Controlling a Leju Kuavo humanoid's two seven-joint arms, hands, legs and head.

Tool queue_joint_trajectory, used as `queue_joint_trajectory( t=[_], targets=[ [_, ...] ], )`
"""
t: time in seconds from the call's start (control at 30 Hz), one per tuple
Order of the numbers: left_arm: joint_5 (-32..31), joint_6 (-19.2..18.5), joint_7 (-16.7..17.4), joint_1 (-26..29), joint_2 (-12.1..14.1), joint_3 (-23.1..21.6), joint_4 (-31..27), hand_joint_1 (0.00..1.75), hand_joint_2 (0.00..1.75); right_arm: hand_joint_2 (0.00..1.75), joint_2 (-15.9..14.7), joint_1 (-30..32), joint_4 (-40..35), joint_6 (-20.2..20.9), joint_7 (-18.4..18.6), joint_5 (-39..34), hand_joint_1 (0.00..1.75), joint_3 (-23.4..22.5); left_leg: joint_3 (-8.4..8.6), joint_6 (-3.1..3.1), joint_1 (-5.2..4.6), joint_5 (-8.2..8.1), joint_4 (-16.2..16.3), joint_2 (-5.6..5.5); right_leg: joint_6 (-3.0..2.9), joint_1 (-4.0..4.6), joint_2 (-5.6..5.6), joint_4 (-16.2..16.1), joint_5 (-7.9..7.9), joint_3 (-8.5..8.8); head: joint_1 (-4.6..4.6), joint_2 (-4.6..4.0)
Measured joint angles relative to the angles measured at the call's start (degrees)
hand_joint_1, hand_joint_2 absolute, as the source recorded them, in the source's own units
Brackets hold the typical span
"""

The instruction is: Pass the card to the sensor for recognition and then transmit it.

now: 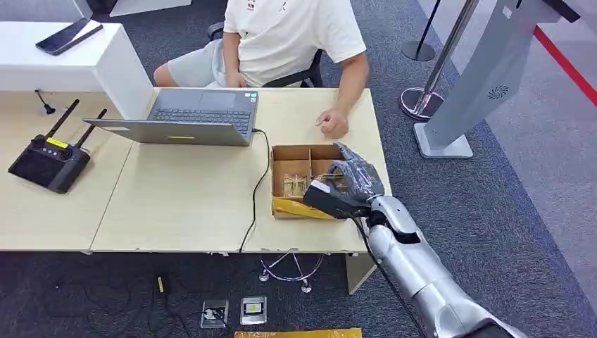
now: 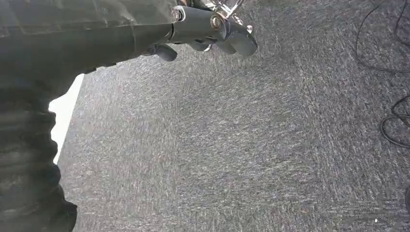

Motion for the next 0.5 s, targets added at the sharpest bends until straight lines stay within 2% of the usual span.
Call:
queue_joint_trajectory(
  t=[0.5],
  targets=[
    [-1.8,-0.1,-0.4,-0.6,0.1,0.0,0.0,0.0,1.75,1.75,-5.7,-8.7,-12.1,2.5,2.2,-1.6,1.75,-5.8,0.01,0.0,-0.01,0.0,0.0,0.06,0.01,-0.01,0.07,0.0,0.0,0.0,0.0,0.0]
  ],
)
